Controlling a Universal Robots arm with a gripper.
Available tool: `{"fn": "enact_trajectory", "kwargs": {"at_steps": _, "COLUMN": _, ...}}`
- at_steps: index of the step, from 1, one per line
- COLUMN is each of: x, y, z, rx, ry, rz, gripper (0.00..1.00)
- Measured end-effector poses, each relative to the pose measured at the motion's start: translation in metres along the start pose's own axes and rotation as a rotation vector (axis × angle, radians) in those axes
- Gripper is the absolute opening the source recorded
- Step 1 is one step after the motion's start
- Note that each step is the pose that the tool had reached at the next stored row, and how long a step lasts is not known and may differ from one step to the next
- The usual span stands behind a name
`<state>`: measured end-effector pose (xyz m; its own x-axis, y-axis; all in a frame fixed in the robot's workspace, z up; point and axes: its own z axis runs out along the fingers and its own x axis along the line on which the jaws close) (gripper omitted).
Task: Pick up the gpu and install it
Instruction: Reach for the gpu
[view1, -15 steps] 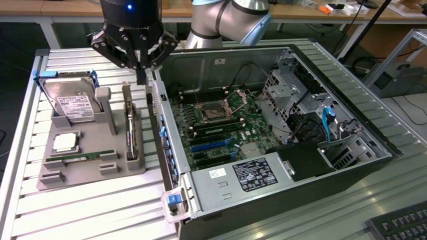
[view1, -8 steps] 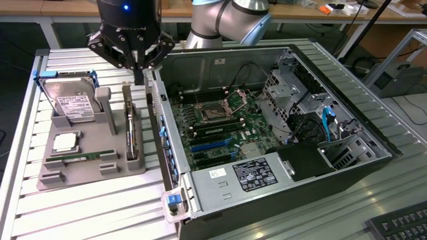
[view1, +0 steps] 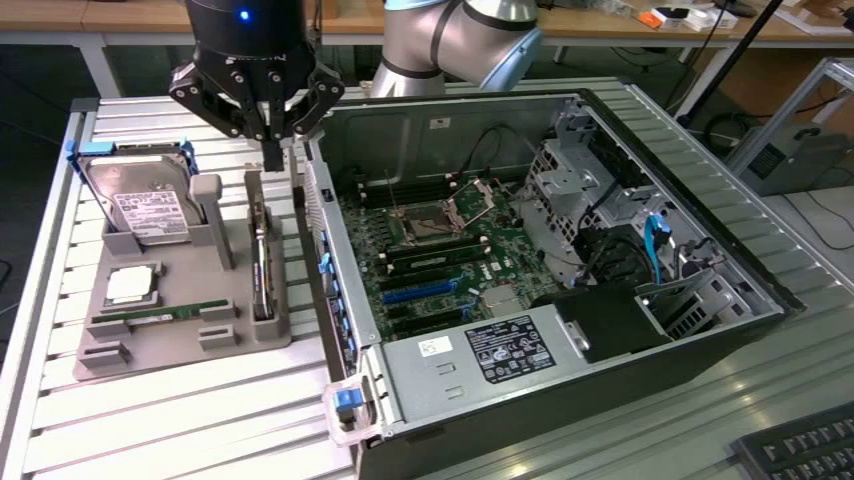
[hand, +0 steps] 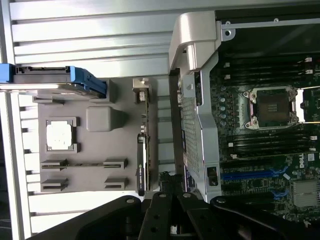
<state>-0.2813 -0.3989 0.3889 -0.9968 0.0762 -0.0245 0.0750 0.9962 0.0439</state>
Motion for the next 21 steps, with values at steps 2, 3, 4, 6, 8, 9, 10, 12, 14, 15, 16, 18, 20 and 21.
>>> {"fn": "enact_trajectory", "kwargs": {"at_steps": 2, "x": 0.0007, "y": 0.0, "z": 0.0001, "rx": 0.0, "ry": 0.0, "rz": 0.0, "gripper": 0.11}}
{"fn": "enact_trajectory", "kwargs": {"at_steps": 3, "x": 0.0011, "y": -0.0001, "z": 0.0001, "rx": 0.0, "ry": 0.0, "rz": 0.0, "gripper": 0.11}}
{"fn": "enact_trajectory", "kwargs": {"at_steps": 4, "x": 0.0016, "y": -0.0001, "z": 0.0001, "rx": 0.0, "ry": 0.0, "rz": 0.0, "gripper": 0.11}}
{"fn": "enact_trajectory", "kwargs": {"at_steps": 6, "x": 0.0026, "y": -0.0002, "z": 0.0001, "rx": 0.0, "ry": 0.0, "rz": 0.0, "gripper": 0.11}}
{"fn": "enact_trajectory", "kwargs": {"at_steps": 8, "x": 0.0036, "y": -0.0003, "z": 0.0002, "rx": 0.0, "ry": 0.0, "rz": 0.0, "gripper": 0.11}}
{"fn": "enact_trajectory", "kwargs": {"at_steps": 9, "x": 0.0042, "y": -0.0003, "z": 0.0002, "rx": 0.0, "ry": 0.0, "rz": 0.0, "gripper": 0.11}}
{"fn": "enact_trajectory", "kwargs": {"at_steps": 10, "x": 0.0046, "y": -0.0003, "z": 0.0002, "rx": 0.0, "ry": 0.0, "rz": 0.0, "gripper": 0.11}}
{"fn": "enact_trajectory", "kwargs": {"at_steps": 12, "x": 0.0057, "y": -0.0004, "z": 0.0003, "rx": 0.0, "ry": -0.0001, "rz": 0.0, "gripper": 0.11}}
{"fn": "enact_trajectory", "kwargs": {"at_steps": 14, "x": 0.0069, "y": -0.0005, "z": 0.0003, "rx": 0.0, "ry": 0.0, "rz": 0.0, "gripper": 0.11}}
{"fn": "enact_trajectory", "kwargs": {"at_steps": 15, "x": 0.0073, "y": -0.0006, "z": 0.0003, "rx": 0.0, "ry": 0.0, "rz": 0.0, "gripper": 0.11}}
{"fn": "enact_trajectory", "kwargs": {"at_steps": 16, "x": 0.0077, "y": -0.0006, "z": 0.0004, "rx": 0.0, "ry": -0.0001, "rz": 0.0, "gripper": 0.11}}
{"fn": "enact_trajectory", "kwargs": {"at_steps": 18, "x": 0.0086, "y": -0.0007, "z": 0.0004, "rx": 0.0, "ry": 0.0, "rz": 0.0, "gripper": 0.11}}
{"fn": "enact_trajectory", "kwargs": {"at_steps": 20, "x": 0.0093, "y": -0.0007, "z": 0.0005, "rx": 0.0, "ry": 0.0, "rz": 0.0, "gripper": 0.11}}
{"fn": "enact_trajectory", "kwargs": {"at_steps": 21, "x": 0.0097, "y": -0.0008, "z": 0.0005, "rx": 0.0, "ry": -0.0001, "rz": 0.0, "gripper": 0.11}}
